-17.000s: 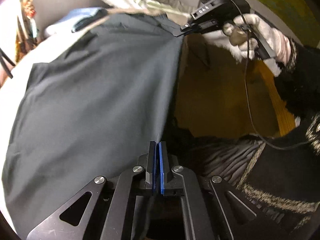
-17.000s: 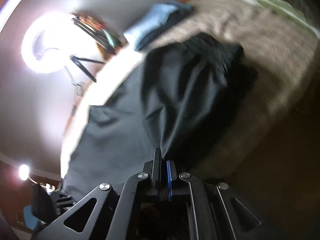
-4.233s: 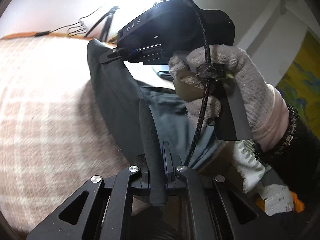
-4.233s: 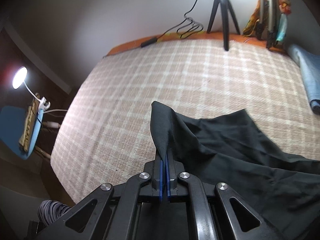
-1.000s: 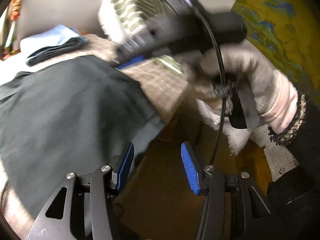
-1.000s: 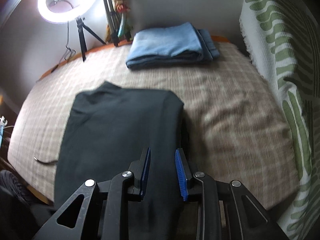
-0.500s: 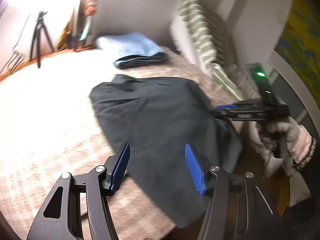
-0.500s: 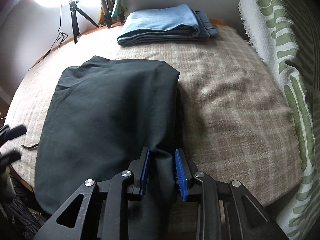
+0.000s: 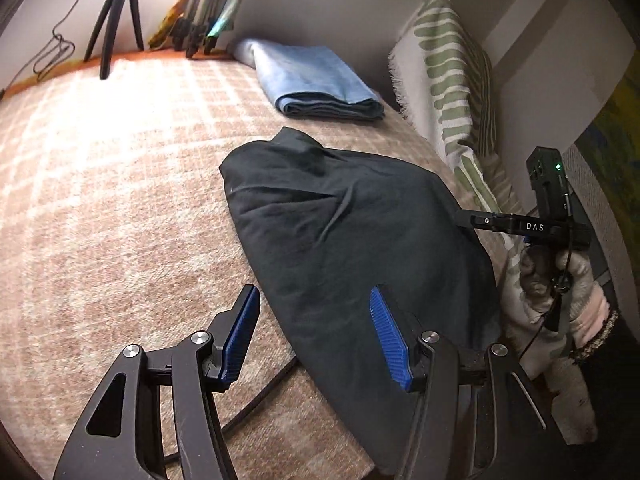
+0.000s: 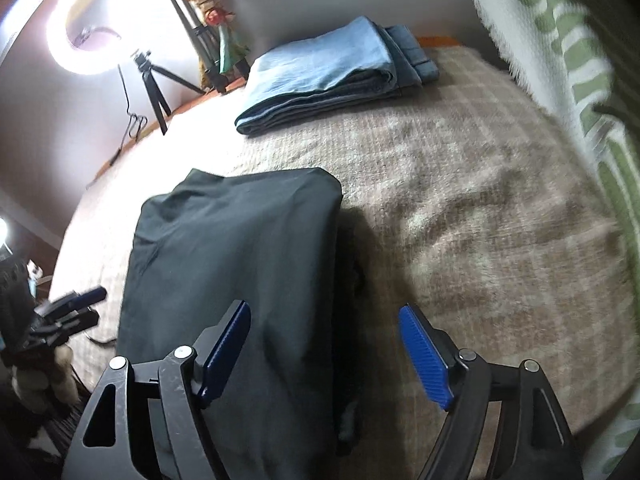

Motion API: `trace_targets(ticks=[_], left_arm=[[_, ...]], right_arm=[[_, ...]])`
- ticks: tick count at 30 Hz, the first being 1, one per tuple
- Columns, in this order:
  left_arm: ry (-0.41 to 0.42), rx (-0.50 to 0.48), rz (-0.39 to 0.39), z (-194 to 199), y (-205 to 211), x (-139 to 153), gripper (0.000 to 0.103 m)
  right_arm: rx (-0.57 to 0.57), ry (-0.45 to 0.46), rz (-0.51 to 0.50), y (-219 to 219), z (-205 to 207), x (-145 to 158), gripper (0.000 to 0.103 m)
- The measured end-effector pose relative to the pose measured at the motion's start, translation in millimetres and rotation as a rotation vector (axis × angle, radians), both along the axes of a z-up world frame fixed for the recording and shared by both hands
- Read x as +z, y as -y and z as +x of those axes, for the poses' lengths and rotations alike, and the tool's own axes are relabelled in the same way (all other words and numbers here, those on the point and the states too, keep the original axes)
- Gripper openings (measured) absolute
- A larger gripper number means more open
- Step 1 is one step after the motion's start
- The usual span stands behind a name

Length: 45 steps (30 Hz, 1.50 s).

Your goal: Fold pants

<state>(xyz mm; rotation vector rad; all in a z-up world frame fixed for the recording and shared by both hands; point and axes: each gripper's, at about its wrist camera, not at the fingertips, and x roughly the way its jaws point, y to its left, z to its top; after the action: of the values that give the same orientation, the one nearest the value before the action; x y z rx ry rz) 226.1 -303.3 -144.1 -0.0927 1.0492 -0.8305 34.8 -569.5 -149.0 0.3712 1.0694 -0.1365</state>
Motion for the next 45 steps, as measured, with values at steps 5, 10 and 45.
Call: trace_targets(ticks=[5,10,45], left_arm=[[-0.095,0.009,-0.063,11.6,-1.6,-9.6,0.056],[-0.172,0.027,-0.118,19.6,-5.2,-19.3,0.056],[-0.070,-0.089,-0.204,21.1,26.3,-8.3,0.005]], right_arm=[[-0.007,0.015,0.081,13.2,7.6,-15.1,0.081],[-0.012,0.037,0.154,22.4,11.4,-24.9,0.081],[0.018,0.158,0.024,-40.2,5.5,31.5,0.015]])
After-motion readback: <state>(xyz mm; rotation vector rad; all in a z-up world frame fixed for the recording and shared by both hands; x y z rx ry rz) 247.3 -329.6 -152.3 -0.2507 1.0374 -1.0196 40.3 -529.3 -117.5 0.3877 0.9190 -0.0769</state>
